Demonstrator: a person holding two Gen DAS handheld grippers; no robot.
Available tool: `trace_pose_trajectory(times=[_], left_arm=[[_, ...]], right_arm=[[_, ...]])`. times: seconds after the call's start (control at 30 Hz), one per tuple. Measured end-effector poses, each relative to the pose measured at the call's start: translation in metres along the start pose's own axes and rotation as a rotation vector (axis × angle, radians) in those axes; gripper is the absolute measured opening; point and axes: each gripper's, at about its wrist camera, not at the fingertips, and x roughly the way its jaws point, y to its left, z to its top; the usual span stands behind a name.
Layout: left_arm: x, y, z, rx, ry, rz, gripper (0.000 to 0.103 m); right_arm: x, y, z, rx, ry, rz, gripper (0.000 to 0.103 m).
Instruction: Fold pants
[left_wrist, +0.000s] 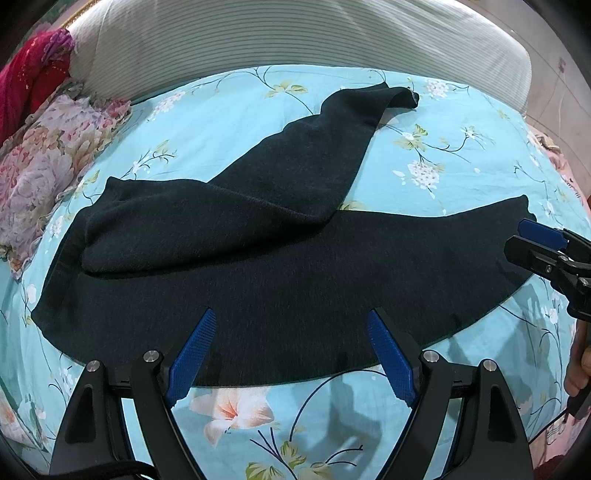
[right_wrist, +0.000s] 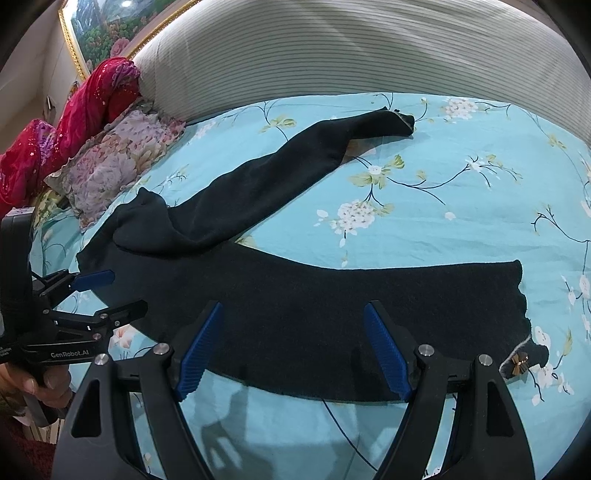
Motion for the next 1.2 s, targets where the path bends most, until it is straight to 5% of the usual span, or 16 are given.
trace_pose_trajectory(times=[0.23,0.63,1.2], left_arm=[[0.003,-0.003,0.005,0.034,0.082,0.018,0.084],[0.006,-0.001,0.023,0.054,0.009,-0.007,0.085],[0.037,-0.015,0.079,0.208,0.022,-0.044,0.085]], right_arm=[[-0.001,0.001,0.002,0.035,-0.029,0.047,0.079],[0.006,-0.002,0.008,0.045,-0.009,0.025,0.079],[0.021,-0.015,0.041,0.123,-0.022,0.042,0.079]])
